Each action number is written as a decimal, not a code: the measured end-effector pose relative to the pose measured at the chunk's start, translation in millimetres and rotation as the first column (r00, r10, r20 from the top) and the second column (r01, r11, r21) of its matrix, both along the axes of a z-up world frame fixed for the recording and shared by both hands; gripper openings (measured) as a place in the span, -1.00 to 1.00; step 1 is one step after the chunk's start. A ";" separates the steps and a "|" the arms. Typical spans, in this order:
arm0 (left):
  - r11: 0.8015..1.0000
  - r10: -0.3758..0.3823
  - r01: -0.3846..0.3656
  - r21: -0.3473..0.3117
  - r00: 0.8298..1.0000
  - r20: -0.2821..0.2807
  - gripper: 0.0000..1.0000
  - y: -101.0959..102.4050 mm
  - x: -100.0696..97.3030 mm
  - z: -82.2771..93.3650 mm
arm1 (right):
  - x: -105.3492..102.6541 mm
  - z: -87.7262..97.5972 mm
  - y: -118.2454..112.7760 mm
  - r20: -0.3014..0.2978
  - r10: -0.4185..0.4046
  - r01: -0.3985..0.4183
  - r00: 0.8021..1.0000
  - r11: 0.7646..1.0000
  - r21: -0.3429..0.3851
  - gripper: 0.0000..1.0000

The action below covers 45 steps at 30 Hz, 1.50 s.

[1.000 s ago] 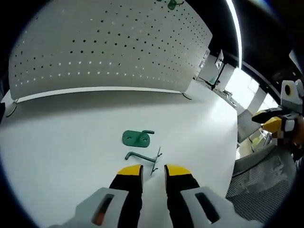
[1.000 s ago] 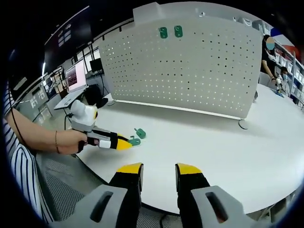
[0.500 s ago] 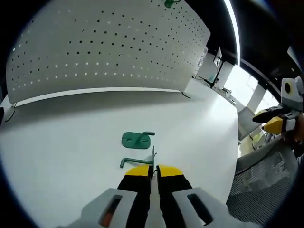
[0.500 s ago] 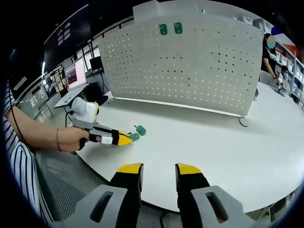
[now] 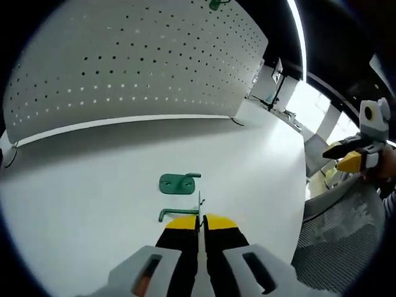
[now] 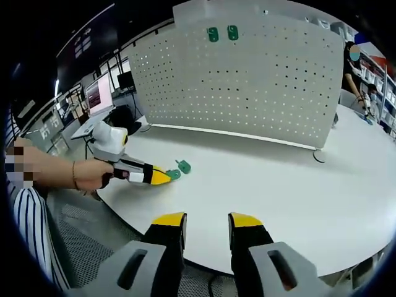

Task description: Insert the hook assembly into the mounting plate slot until the hook locks in place.

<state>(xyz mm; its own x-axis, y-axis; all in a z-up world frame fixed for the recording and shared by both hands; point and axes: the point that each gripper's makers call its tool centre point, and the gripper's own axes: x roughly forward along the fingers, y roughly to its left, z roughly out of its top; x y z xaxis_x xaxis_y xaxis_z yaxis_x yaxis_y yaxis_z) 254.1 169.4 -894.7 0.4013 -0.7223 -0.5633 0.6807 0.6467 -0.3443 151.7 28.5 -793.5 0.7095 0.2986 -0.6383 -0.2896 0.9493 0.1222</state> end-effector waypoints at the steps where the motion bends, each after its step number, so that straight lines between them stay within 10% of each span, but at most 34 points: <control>1: 1.000 -0.003 0.003 0.003 1.000 0.001 -0.97 1.6 -0.8 0.3 | 0.2 0.1 -0.2 0.000 0.000 0.000 1.000 1.000 0.000 -0.52; 19: 0.994 -0.107 0.107 -0.002 0.994 -0.036 -0.97 24.2 -18.6 49.1 | 23.9 11.8 2.5 -0.041 0.059 -0.057 0.997 0.997 0.050 -0.52; 32: 0.974 -0.224 0.224 -0.002 0.974 -0.036 -0.97 20.1 -50.6 80.8 | 49.1 20.9 55.0 -0.124 0.207 -0.177 0.970 0.960 0.219 -0.52; 45: 0.898 -0.435 0.432 -0.085 0.900 -0.020 -0.97 7.5 -99.9 102.6 | 37.1 6.1 117.4 -0.307 0.398 -0.237 0.865 0.862 0.449 -0.61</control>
<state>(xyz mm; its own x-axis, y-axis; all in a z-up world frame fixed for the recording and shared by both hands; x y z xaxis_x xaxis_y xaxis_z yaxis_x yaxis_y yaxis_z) 154.2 176.9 -792.1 0.0179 -0.8614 -0.5077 0.8730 0.2609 -0.4120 188.9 145.9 -787.5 0.2601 0.7408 -0.6193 -0.4214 0.6641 0.6175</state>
